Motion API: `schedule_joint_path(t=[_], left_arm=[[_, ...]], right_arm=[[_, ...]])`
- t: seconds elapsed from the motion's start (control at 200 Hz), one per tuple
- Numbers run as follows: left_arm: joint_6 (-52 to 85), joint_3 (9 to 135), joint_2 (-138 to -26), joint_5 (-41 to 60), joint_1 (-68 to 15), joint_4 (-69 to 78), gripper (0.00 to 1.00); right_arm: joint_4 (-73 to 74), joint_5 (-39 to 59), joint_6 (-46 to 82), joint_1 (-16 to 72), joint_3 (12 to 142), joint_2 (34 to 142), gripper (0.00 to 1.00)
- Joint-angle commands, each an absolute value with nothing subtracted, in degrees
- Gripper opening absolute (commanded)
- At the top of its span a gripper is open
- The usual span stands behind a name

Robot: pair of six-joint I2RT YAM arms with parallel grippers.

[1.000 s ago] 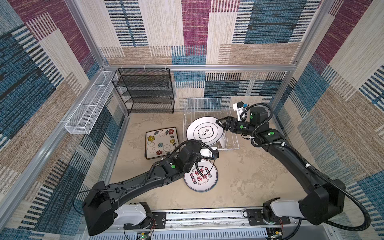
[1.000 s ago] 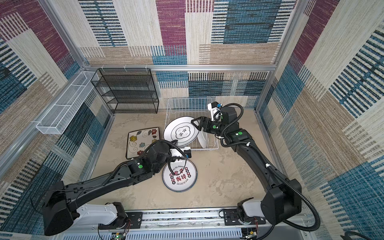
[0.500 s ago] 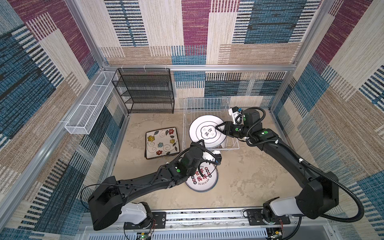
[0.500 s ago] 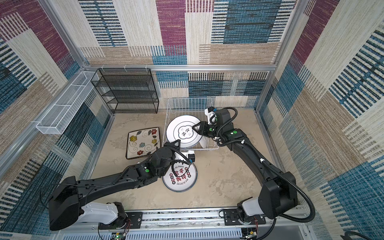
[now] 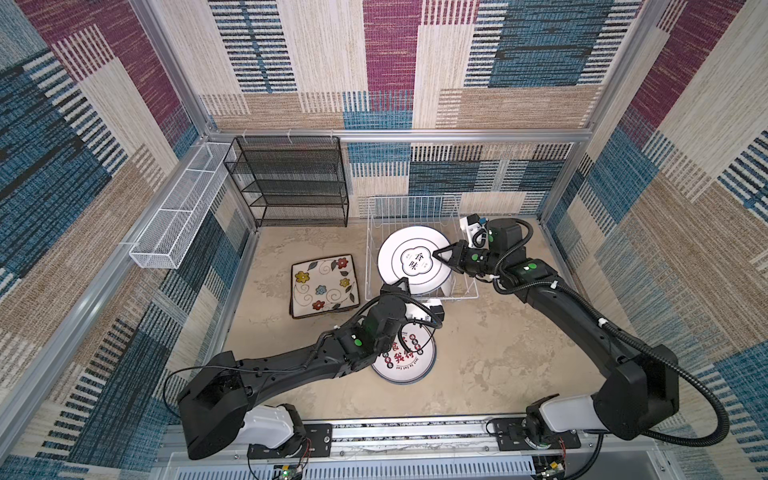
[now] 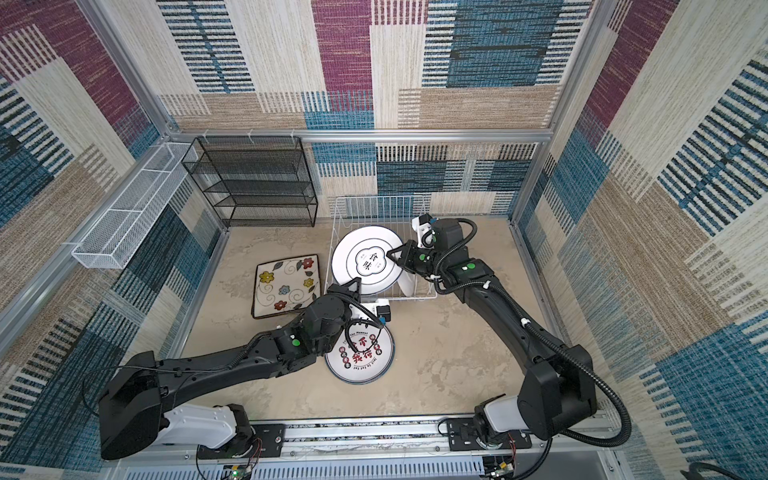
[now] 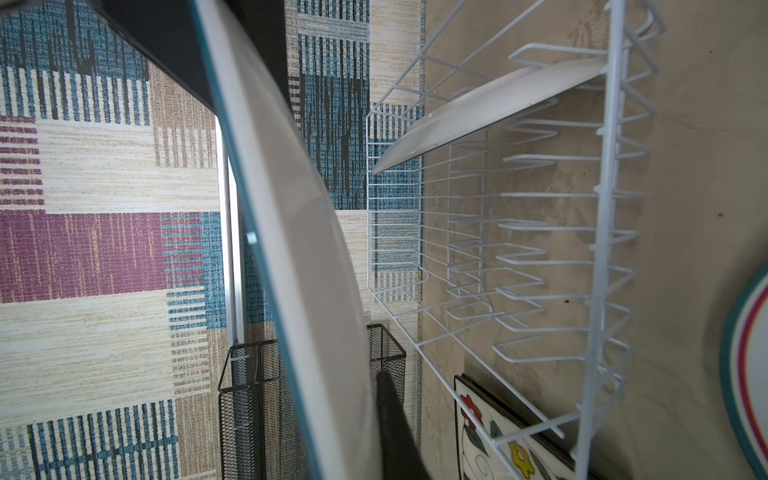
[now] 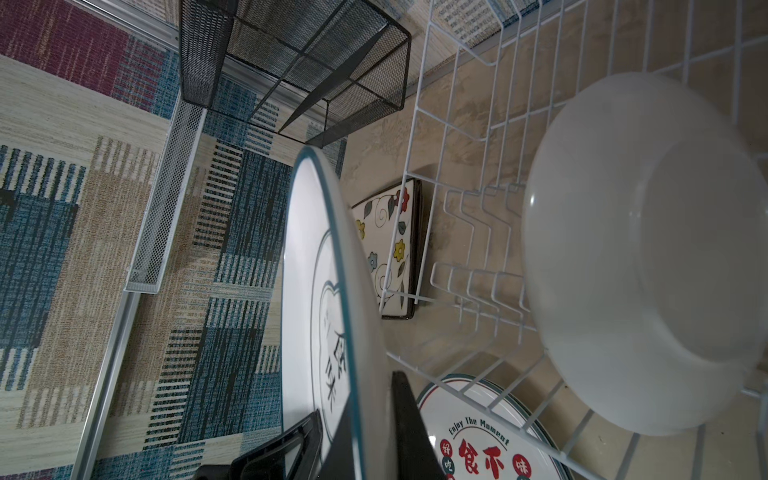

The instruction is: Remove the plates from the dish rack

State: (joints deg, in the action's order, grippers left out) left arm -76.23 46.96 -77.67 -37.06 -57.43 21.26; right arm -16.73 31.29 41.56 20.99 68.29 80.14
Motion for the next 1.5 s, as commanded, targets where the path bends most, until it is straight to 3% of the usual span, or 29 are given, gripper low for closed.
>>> schedule_joint_path(t=[0.0, 0.055, 0.316, 0.406, 0.701, 0.972, 1.267, 1.493], left_arm=[[-75.0, 47.6, -78.1, -37.4, -57.4, 24.3, 0.00], [-73.8, 48.2, -78.4, -38.3, -57.3, 24.3, 0.08], [-67.1, 49.3, -76.6, -39.2, -57.3, 19.5, 0.67], [-62.6, 49.3, -74.2, -38.2, -57.4, 15.9, 0.79], [-31.9, 50.0, -59.4, -25.3, -56.1, 1.7, 0.87], [3.6, 52.0, -51.3, -7.1, -41.9, -2.1, 0.90], [28.5, 59.5, -60.0, 19.4, -27.0, -5.1, 0.89], [44.7, 60.4, -71.7, 38.8, -22.2, 7.0, 0.85]], right_arm=[[-14.7, 33.9, 36.8, 21.2, 68.7, 79.8, 0.00], [-14.4, 34.0, 37.0, 21.1, 68.6, 79.7, 0.00], [-8.7, 33.4, 40.4, 18.9, 65.9, 77.1, 0.00], [-6.6, 33.4, 41.8, 17.5, 65.0, 76.0, 0.00], [-1.0, 29.2, 43.2, 15.4, 62.3, 72.2, 0.00], [1.7, 28.4, 43.4, 15.4, 59.4, 70.1, 0.00], [3.5, 31.4, 41.2, 15.4, 60.2, 70.4, 0.00], [3.2, 36.7, 39.6, 15.4, 63.4, 73.1, 0.00]])
